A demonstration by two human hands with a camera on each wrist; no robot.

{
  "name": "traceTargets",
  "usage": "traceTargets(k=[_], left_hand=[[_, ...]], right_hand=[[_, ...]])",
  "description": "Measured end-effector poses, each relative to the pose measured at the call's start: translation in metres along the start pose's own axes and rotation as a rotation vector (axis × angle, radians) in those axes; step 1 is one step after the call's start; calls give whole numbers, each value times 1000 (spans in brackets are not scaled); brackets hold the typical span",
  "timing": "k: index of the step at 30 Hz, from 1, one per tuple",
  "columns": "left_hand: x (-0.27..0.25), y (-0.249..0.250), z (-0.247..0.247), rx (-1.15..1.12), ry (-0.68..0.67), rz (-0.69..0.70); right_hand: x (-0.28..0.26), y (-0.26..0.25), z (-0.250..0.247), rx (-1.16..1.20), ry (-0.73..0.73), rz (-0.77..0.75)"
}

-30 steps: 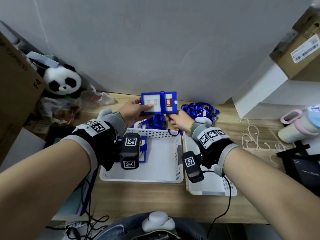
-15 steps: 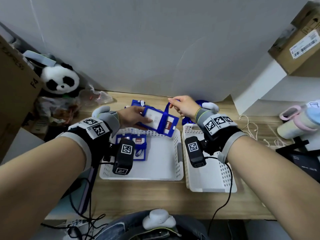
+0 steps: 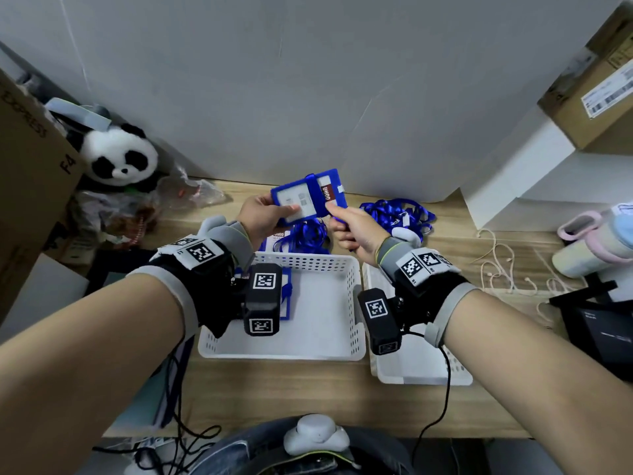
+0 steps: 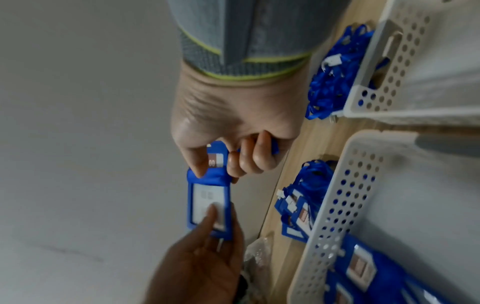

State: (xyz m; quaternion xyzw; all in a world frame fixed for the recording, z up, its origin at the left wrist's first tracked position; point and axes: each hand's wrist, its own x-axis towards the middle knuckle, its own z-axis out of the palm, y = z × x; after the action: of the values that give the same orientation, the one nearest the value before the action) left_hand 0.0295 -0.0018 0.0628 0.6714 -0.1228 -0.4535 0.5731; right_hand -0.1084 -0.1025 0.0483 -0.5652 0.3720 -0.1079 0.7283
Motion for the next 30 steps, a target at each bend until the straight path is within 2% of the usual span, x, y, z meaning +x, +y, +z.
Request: traceTargets(k=[3, 5, 7, 9, 12, 15, 19, 22, 26, 30], left_hand=[[-4, 0, -2, 200, -47, -38], [-7, 0, -4, 361, -131, -62], [-9, 1, -5, 400, -229, -84], [-14, 0, -3, 355, -270, -114], [-17, -4, 2, 266, -218, -125], [-16, -7, 8, 202, -132, -74], [-13, -10, 12, 254, -51, 5], [-10, -12, 9, 264, 15, 21], [-13, -15, 10, 351, -32, 27], [-17, -15, 17, 378, -83, 55]], right_hand=[[5, -1, -1, -108, 106, -44], [7, 2, -3, -209, 109, -44], [8, 4, -5, -308, 76, -31], [8, 5, -4, -365, 52, -33], [10, 6, -2, -449, 102, -72], [12, 10, 0, -488, 130, -118], [13, 12, 0, -544, 114, -103], [13, 7, -3, -609, 149, -151], [13, -1, -1, -542, 227, -245], [20, 1, 11, -455, 233, -206]])
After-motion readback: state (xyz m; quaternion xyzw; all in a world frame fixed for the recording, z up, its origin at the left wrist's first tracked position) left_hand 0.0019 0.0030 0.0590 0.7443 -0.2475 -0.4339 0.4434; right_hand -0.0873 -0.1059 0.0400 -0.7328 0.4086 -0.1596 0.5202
